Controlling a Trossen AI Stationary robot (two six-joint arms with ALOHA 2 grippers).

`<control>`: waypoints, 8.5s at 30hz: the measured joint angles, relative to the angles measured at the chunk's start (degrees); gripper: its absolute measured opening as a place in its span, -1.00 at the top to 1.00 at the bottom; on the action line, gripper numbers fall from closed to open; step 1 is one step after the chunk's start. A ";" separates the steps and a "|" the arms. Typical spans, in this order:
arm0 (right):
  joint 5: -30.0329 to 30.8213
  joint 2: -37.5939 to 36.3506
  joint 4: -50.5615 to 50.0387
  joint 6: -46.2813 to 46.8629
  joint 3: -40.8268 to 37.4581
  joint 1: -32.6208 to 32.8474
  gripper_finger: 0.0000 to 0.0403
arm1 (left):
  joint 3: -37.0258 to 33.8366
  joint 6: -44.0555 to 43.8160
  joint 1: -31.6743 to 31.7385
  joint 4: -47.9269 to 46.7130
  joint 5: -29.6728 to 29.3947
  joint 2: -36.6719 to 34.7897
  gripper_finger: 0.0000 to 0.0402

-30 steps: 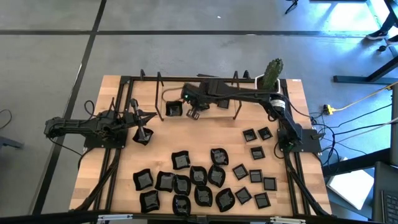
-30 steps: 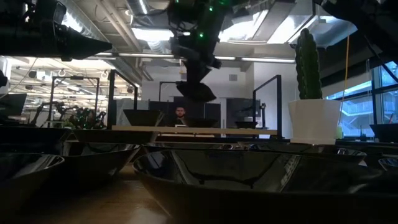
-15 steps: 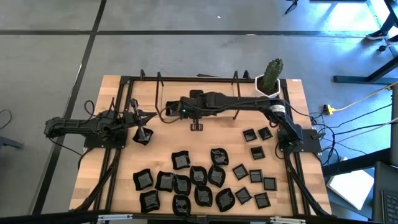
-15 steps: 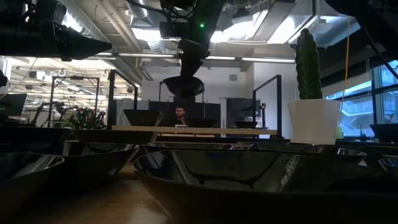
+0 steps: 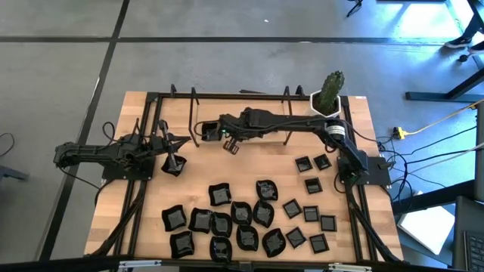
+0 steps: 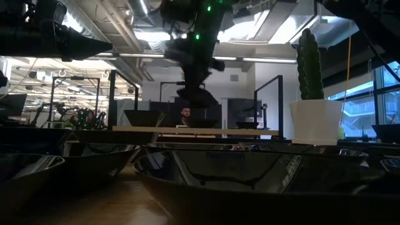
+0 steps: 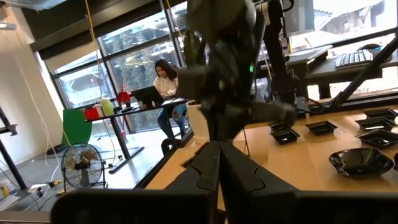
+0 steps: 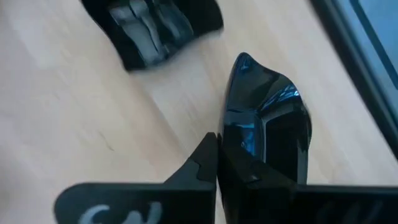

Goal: Pick & Place Mini shaped plates
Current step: Stack the black leaf-shaped plate on top of the black leaf-shaped plate on the shelf, then stack the black square plate on top of the black square plate on the shelf

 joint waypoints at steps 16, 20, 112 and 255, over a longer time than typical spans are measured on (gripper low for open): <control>0.22 3.88 1.88 -1.80 0.86 -1.88 0.59 | 0.00 0.28 -0.02 0.01 0.00 0.01 0.96; 0.24 3.88 1.76 -1.96 2.05 -1.88 0.43 | 0.00 0.26 -0.02 0.00 0.00 0.00 0.97; -1.37 -50.17 5.57 7.53 -65.80 30.64 0.93 | -0.02 0.52 -0.01 0.04 0.00 0.00 0.98; 12.68 -15.29 -1.74 -15.89 -29.12 -0.38 0.96 | -0.02 0.97 0.00 0.00 0.00 0.02 0.96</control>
